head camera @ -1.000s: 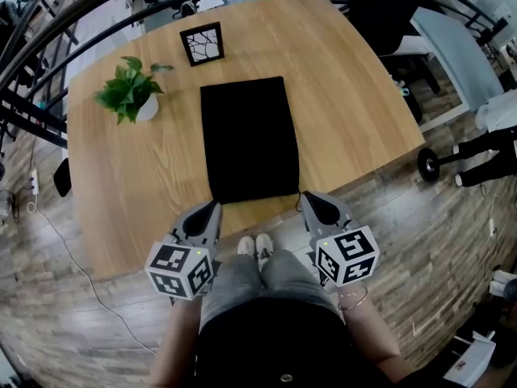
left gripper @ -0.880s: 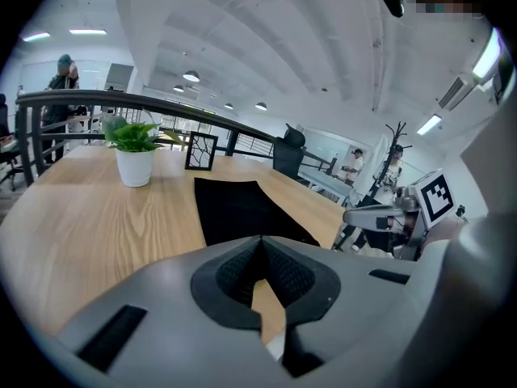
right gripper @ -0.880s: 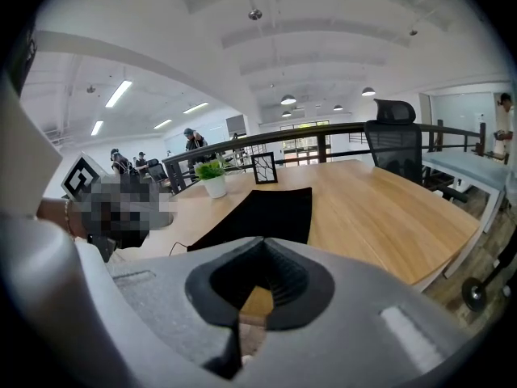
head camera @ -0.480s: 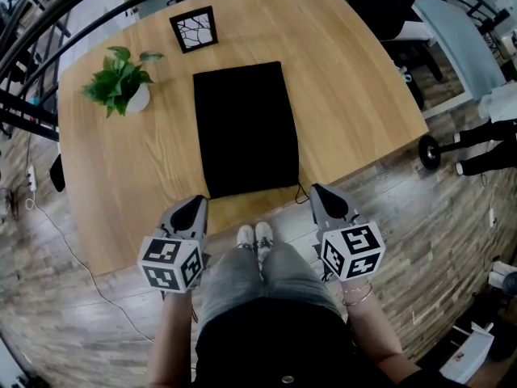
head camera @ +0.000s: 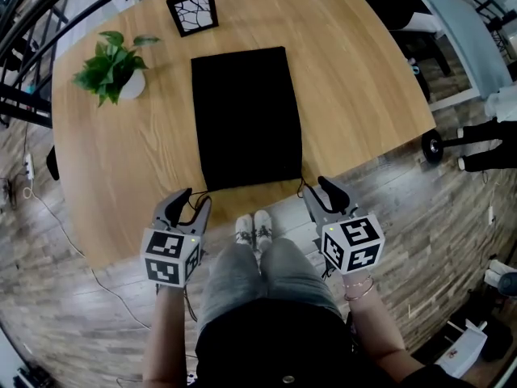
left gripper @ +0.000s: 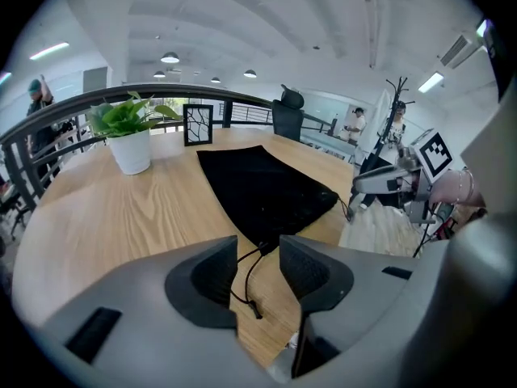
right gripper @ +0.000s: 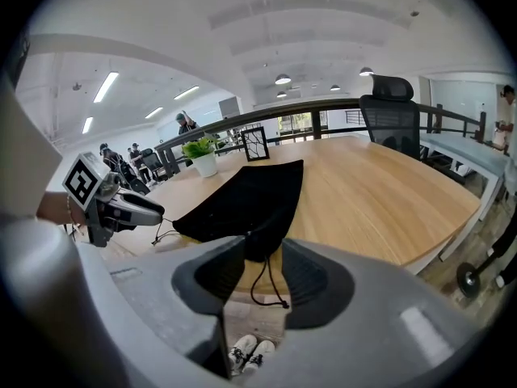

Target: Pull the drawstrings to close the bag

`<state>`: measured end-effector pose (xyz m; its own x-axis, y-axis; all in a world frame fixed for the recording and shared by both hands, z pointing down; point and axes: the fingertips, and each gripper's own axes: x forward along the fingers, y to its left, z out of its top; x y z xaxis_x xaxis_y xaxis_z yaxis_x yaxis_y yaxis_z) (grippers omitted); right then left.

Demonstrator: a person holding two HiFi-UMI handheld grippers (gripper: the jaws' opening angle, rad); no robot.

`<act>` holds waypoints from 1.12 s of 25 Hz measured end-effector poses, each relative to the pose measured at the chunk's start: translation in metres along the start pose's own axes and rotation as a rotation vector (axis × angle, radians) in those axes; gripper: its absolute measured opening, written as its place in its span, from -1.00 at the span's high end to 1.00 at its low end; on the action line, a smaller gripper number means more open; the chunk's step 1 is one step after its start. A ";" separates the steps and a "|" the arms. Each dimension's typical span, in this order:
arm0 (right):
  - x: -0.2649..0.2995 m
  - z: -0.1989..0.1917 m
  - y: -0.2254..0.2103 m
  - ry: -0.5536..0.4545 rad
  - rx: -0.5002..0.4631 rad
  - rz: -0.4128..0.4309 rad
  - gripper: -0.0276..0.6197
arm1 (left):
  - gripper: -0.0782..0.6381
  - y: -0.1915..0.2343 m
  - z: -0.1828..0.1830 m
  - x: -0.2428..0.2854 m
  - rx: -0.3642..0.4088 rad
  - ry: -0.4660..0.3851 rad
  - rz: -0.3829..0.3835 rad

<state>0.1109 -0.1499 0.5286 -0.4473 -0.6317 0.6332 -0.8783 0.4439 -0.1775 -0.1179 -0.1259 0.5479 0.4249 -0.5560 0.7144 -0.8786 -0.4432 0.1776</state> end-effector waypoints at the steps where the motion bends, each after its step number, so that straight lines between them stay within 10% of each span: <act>1: 0.002 -0.003 0.000 0.011 -0.002 0.000 0.47 | 0.34 0.001 -0.002 0.002 0.010 0.010 0.001; 14: 0.029 -0.020 -0.001 0.077 -0.025 0.017 0.47 | 0.32 0.003 -0.018 0.024 0.226 0.140 -0.022; 28: 0.048 -0.037 -0.003 0.149 -0.073 0.016 0.47 | 0.42 0.005 -0.031 0.043 0.263 0.216 -0.060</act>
<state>0.0982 -0.1579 0.5874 -0.4260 -0.5255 0.7365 -0.8544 0.5013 -0.1365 -0.1106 -0.1307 0.6005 0.3939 -0.3742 0.8395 -0.7549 -0.6527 0.0633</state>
